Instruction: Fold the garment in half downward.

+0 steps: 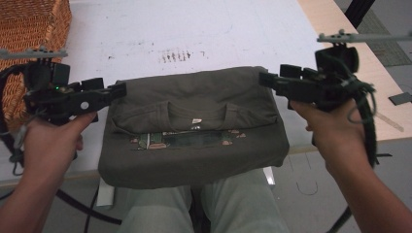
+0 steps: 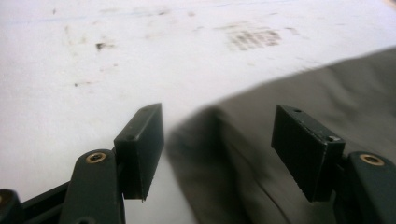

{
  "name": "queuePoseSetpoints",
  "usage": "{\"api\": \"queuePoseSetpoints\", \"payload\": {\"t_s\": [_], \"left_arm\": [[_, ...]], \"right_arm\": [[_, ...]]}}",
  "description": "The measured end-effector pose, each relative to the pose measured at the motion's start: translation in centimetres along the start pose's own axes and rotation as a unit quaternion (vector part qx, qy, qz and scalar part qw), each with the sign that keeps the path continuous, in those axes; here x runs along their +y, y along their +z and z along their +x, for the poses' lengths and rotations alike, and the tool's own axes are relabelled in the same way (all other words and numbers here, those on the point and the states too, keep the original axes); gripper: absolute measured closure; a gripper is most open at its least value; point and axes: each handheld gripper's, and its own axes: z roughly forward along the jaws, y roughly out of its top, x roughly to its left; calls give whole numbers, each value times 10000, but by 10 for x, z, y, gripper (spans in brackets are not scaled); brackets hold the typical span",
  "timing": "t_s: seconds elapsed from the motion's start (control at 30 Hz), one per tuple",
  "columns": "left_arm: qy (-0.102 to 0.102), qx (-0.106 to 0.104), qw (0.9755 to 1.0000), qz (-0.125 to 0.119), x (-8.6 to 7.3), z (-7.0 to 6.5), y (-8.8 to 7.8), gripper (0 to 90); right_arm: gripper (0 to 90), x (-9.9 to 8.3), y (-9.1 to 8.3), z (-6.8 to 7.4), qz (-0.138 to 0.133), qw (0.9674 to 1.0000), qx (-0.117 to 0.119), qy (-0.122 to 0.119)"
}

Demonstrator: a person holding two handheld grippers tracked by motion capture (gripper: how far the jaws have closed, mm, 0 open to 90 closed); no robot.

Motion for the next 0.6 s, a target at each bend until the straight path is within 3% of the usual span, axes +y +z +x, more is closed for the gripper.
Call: {"api": "queuePoseSetpoints", "payload": {"t_s": [0.07,0.13,0.2,0.3,0.47,0.6], "left_arm": [[-118,-12,9999,126,2,5,9,350],[-86,5,9995,315,2,7,15,357],[-20,-11,9995,325,0,6,16,377],[33,-108,9993,368,0,7,15,500],[121,-211,9991,343,-4,8,15,729],[38,-291,9989,379,1,9,17,786]], "right_arm": [[379,5,16,-5,186,9997,-40,172],[403,6,29,-10,401,9989,-59,253],[477,7,36,-11,554,9981,-10,254],[568,6,38,-11,632,9978,100,172],[741,4,39,-13,692,9967,315,280],[770,7,39,-10,654,9975,262,73]]}}
